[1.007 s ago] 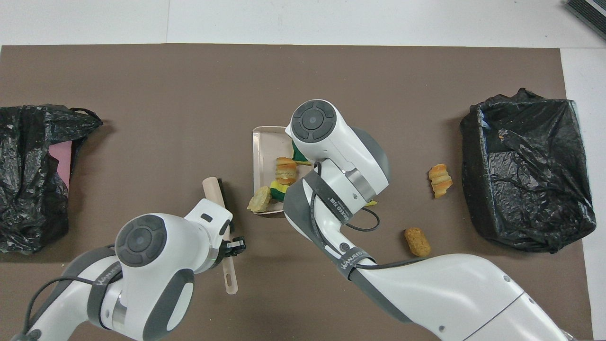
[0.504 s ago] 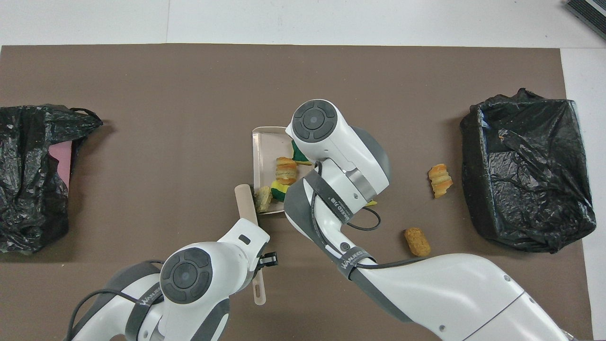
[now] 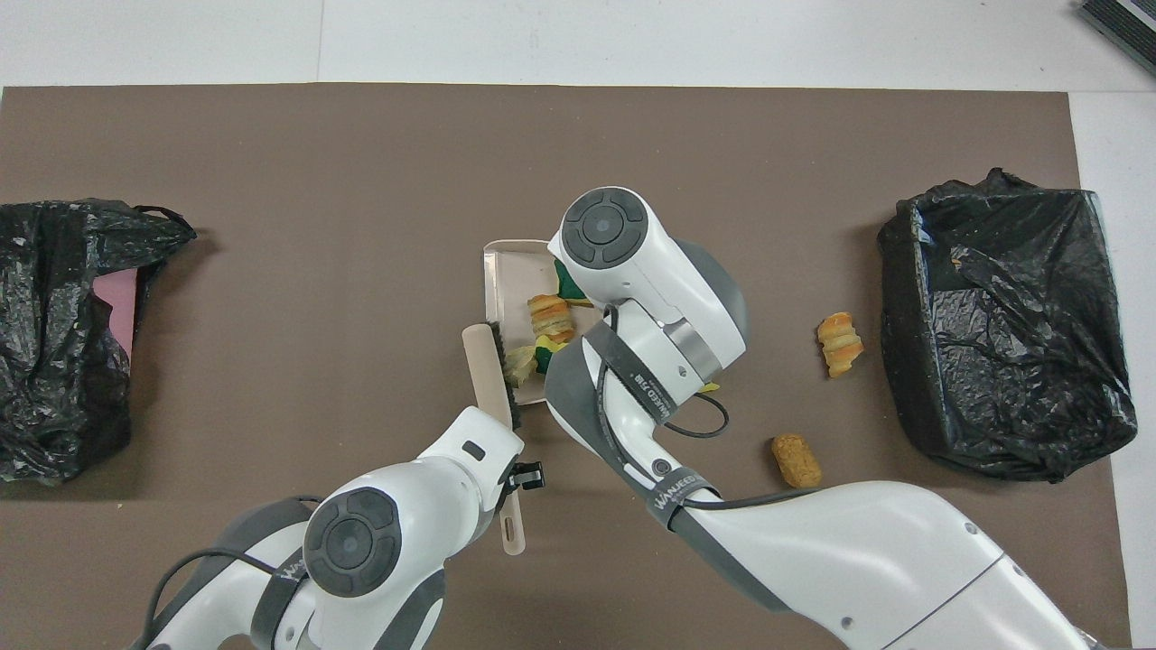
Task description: Sweep and dump trash in bin
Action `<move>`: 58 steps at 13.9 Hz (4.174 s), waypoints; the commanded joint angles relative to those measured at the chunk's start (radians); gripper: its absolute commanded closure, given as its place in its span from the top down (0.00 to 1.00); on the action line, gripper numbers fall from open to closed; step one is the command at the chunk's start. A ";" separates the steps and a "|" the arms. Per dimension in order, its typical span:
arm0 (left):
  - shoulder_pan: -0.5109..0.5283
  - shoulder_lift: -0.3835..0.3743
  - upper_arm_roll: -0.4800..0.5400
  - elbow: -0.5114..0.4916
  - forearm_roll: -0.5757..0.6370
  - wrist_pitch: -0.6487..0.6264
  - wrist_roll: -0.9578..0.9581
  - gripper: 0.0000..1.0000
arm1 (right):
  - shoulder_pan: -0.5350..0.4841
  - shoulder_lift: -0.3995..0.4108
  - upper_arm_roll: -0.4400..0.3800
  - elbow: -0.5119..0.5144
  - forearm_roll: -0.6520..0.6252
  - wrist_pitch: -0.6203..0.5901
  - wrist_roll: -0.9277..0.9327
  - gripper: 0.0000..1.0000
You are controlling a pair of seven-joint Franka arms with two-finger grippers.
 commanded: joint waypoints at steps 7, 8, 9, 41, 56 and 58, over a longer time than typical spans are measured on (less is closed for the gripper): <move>0.085 -0.037 0.004 -0.014 0.017 -0.242 -0.052 0.00 | -0.020 0.000 0.011 -0.014 -0.008 0.054 -0.026 0.00; 0.076 -0.045 0.004 -0.016 0.023 -0.262 -0.053 0.00 | -0.021 -0.004 0.011 -0.014 -0.007 0.054 -0.028 0.00; 0.063 -0.054 -0.001 -0.016 0.028 -0.268 -0.073 0.00 | -0.030 -0.016 0.011 -0.019 -0.007 0.053 -0.028 0.00; 0.512 0.076 -0.010 0.430 0.158 -0.494 0.508 1.00 | -0.877 -0.387 0.007 -0.320 -0.335 0.269 -0.875 0.00; 0.605 0.079 -0.005 0.730 0.281 -0.877 0.761 1.00 | -0.756 -0.706 0.007 -0.661 -0.922 0.395 -0.482 0.00; 0.607 0.079 -0.005 0.730 0.281 -0.879 0.763 1.00 | -0.761 -0.718 0.007 -0.660 -0.976 0.381 -0.448 0.00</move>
